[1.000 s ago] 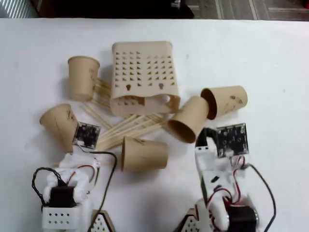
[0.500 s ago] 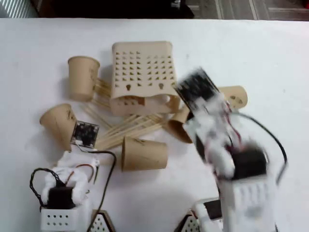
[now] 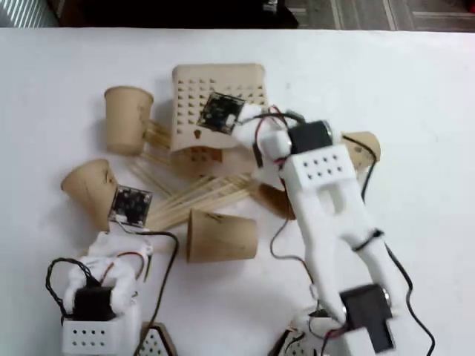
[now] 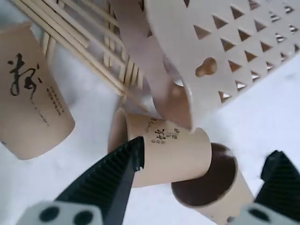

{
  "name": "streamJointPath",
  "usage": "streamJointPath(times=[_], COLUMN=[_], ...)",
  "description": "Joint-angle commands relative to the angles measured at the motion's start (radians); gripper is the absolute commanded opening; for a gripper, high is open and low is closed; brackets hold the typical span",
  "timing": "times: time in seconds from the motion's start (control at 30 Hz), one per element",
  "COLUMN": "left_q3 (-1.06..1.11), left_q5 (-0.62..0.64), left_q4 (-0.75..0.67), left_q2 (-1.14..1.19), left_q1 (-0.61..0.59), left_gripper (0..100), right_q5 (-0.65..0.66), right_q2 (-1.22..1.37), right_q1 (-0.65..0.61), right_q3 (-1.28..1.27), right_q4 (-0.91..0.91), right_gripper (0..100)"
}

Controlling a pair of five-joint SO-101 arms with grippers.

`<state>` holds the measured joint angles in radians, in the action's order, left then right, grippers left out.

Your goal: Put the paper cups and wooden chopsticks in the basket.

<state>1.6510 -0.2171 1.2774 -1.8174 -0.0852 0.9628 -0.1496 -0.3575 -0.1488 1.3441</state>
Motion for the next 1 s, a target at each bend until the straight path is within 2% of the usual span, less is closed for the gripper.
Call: streamJointPath(times=[0.0, 0.27, 0.5, 0.67, 0.97], left_q3=[-0.046, -0.044, -0.044, -0.044, -0.044], left_q5=[-0.006, -0.006, -0.006, -0.006, -0.006], left_q4=[0.008, 0.009, 0.011, 0.011, 0.011], left_q2=[-0.001, -0.001, -0.001, -0.001, -0.001], left_q1=[0.004, 0.004, 0.004, 0.004, 0.004], left_gripper=[3, 3, 3, 3, 3], right_q5=[0.034, 0.026, 0.025, -0.02, -0.018], right_q2=[0.061, 0.191, 0.275, 0.231, 0.09], right_q1=[-0.007, -0.008, -0.004, -0.007, 0.013], right_q3=[0.049, 0.043, 0.043, 0.049, 0.054], right_q4=[-0.11, -0.335, -0.47, -0.503, -0.507], right_gripper=[40.1, 39.6, 21.6, 6.9, 4.3])
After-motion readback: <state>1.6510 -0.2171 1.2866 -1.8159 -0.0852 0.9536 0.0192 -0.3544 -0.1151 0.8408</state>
